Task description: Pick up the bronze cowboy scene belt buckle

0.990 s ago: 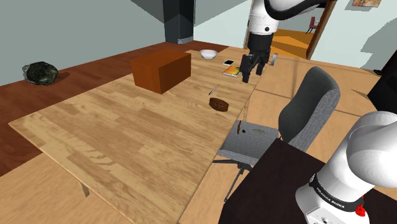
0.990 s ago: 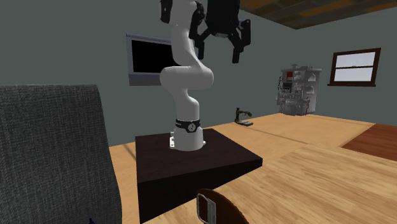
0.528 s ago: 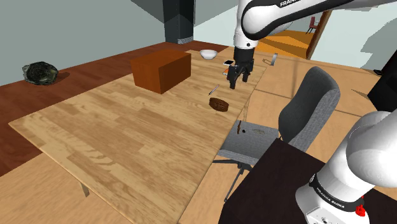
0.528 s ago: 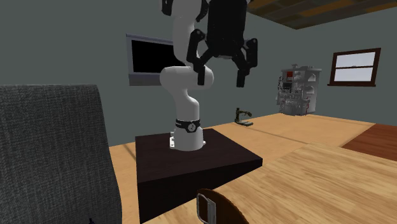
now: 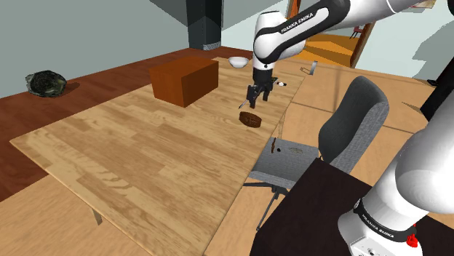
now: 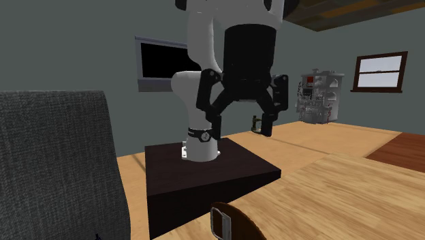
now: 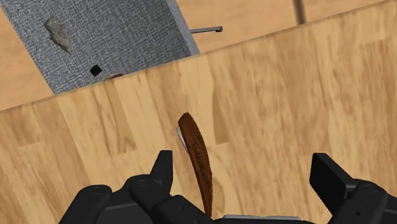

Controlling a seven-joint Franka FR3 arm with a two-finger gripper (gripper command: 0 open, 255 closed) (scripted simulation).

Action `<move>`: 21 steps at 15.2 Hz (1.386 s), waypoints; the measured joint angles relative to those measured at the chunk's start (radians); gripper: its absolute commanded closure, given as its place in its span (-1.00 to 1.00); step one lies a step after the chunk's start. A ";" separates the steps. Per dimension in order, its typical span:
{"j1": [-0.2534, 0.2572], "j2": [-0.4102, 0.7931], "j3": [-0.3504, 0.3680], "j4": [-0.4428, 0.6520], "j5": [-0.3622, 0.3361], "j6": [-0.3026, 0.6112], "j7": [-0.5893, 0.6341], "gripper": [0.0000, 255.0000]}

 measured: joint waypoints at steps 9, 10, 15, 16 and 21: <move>-0.033 0.353 -0.001 0.274 0.062 0.071 -0.093 -1.00; -0.035 0.381 0.001 0.295 0.066 0.076 -0.098 -1.00; -0.039 0.445 0.005 0.319 0.074 0.116 -0.104 -1.00; -0.040 0.453 0.006 0.317 0.075 0.126 -0.105 -1.00; -0.041 0.471 0.007 0.309 0.077 0.151 -0.106 1.00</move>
